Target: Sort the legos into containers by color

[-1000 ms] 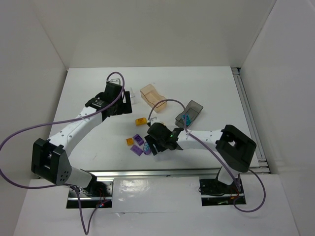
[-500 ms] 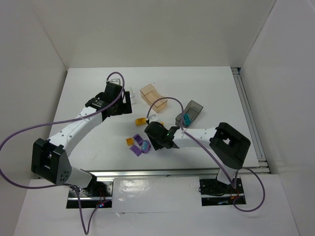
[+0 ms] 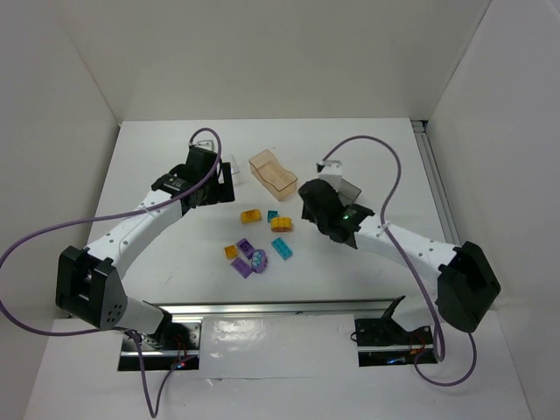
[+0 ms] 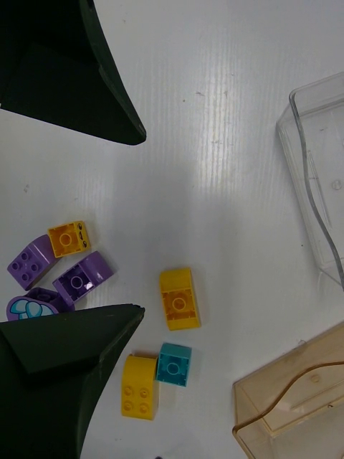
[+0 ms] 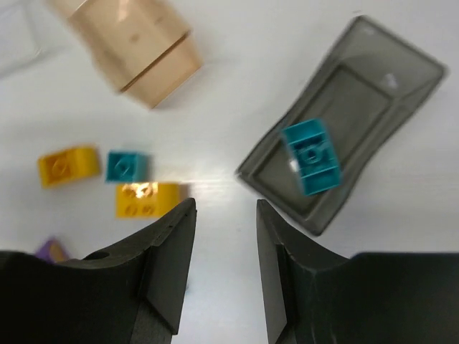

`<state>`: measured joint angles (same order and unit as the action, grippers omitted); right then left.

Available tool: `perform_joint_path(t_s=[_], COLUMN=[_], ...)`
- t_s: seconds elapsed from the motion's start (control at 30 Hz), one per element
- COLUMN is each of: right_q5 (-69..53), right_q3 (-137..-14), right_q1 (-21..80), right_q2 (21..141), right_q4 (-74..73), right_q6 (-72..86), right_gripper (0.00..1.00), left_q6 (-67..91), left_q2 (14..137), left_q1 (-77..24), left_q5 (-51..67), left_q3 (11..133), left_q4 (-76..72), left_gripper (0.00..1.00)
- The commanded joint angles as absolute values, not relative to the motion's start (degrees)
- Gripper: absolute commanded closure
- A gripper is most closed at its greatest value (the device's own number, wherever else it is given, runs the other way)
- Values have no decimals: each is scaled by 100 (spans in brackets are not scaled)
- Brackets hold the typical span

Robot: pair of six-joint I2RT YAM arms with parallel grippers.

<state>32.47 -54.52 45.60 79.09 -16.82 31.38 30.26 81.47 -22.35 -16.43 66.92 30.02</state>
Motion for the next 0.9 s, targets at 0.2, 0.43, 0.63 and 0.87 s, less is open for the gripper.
perform_joint_path(t_s=[0.2,0.43,0.63,0.87], right_q5=[2982,1689,1328,1195], right_q3=[-5862,-5459,-5388,-5581], right_q1=[3419,4472,5124,5229], right_q2=[8112,8427,8938,9606], right_q4=[-1951,-1485,-1274,-1379], right_q6=[3192,1855,1661,1547], right_gripper=[54,32,16,16], left_q6=[3067,3067,3067,3067], left_q2=[8042,8095,8095,8095], left_q1=[-2215,-2215,-2215,-2215], left_q5=[-1652,-1600,-1600,-1600], left_q3=[6846,6847,6899,6899], left_q4=[2979,2979,2979,2979], left_gripper=[0,0,0,0])
